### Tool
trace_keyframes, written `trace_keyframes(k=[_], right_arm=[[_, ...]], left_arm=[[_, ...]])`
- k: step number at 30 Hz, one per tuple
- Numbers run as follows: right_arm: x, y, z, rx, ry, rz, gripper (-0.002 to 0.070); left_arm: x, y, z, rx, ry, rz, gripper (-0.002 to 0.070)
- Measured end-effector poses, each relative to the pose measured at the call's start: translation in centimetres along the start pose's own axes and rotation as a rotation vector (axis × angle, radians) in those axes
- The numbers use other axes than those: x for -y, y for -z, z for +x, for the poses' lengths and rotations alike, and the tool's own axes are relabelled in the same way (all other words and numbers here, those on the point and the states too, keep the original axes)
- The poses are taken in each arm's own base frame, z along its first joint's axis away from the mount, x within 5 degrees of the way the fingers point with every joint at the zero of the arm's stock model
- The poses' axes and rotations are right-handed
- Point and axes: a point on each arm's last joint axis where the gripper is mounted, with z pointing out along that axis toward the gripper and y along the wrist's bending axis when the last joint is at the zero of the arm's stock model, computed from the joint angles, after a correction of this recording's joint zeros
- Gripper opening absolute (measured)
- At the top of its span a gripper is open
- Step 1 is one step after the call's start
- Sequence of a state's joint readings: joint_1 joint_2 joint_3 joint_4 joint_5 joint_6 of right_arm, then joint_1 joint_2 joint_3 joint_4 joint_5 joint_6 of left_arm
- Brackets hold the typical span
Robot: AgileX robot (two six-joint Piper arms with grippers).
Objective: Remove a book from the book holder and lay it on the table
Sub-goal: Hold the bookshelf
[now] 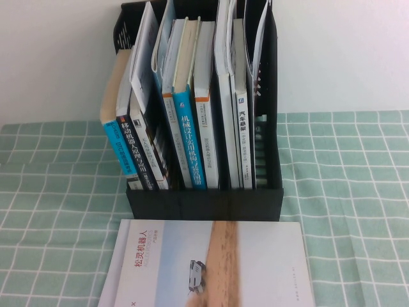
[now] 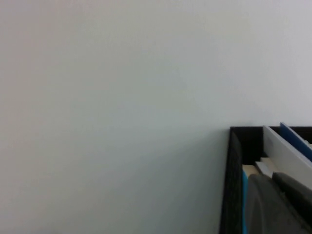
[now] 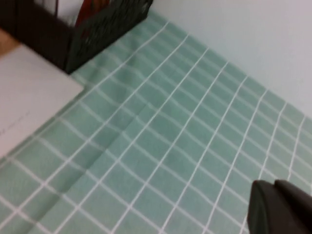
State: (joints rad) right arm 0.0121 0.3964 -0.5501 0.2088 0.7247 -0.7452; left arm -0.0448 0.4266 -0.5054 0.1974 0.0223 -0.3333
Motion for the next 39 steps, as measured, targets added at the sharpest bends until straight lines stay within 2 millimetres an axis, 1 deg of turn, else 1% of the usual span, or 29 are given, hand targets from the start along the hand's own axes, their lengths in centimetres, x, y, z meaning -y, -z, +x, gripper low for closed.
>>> trace_keyframes(k=[4,7,9,11,13,15,17,21,24,26,29,31,34,36,39], right_arm=[[0.3,-1.6,0.8,-0.162,0.123,-0.063,-0.0002],[1.3,-2.2,1.5,-0.276,0.181,-0.006,-0.0002],[2.2,-2.2,1.7,-0.305,0.166,0.091,-0.0002],[3.3,-2.2,1.2,-0.269,0.130,0.224,-0.0002],[4.2,-2.1,0.5,-0.184,0.105,0.331,-0.0002],[4.8,-2.1,-0.7,-0.039,0.061,0.408,-0.0002],[5.0,-2.0,-2.0,0.134,0.009,0.442,-0.0002],[4.5,-2.0,-3.7,0.431,-0.058,0.426,-0.0002],[3.9,-2.0,-4.2,0.580,-0.063,0.395,-0.0002],[3.6,-2.0,-4.4,0.640,-0.051,0.379,-0.0002],[3.1,-2.3,-4.1,0.641,-0.026,0.352,-0.0002],[2.7,-2.8,-3.5,0.597,-0.010,0.329,-0.0002],[2.2,-3.7,-2.3,0.518,-0.081,0.277,-0.0002],[1.5,-4.3,-1.6,0.496,-0.109,0.218,-0.0002],[0.0,-4.9,-1.1,0.508,-0.042,0.108,-0.0002]], left_arm=[[0.9,-2.3,-0.9,-0.057,0.067,0.053,-0.0003],[2.0,-4.5,-0.9,-0.124,0.077,0.112,-0.0003],[3.2,-5.6,-0.9,-0.153,0.065,0.176,-0.0003],[4.6,-6.7,-0.6,-0.165,0.021,0.253,-0.0003],[6.4,-7.6,-0.2,-0.171,-0.016,0.344,-0.0003],[8.1,-8.3,0.4,-0.189,-0.029,0.417,-0.0003],[9.8,-8.9,1.0,-0.211,-0.038,0.485,-0.0003],[12.6,-10.0,2.9,-0.276,-0.050,0.577,-0.0003],[14.4,-11.0,4.5,-0.317,-0.059,0.618,-0.0003],[15.2,-11.6,5.1,-0.331,-0.063,0.632,-0.0003],[16.3,-12.6,5.6,-0.346,-0.033,0.638,-0.0003],[16.8,-13.2,6.0,-0.367,-0.004,0.634,-0.0003],[17.3,-13.9,6.4,-0.382,0.012,0.630,-0.0003],[17.6,-14.4,6.6,-0.387,0.018,0.629,-0.0003],[18.1,-15.1,6.9,-0.404,0.058,0.617,-0.0003]])
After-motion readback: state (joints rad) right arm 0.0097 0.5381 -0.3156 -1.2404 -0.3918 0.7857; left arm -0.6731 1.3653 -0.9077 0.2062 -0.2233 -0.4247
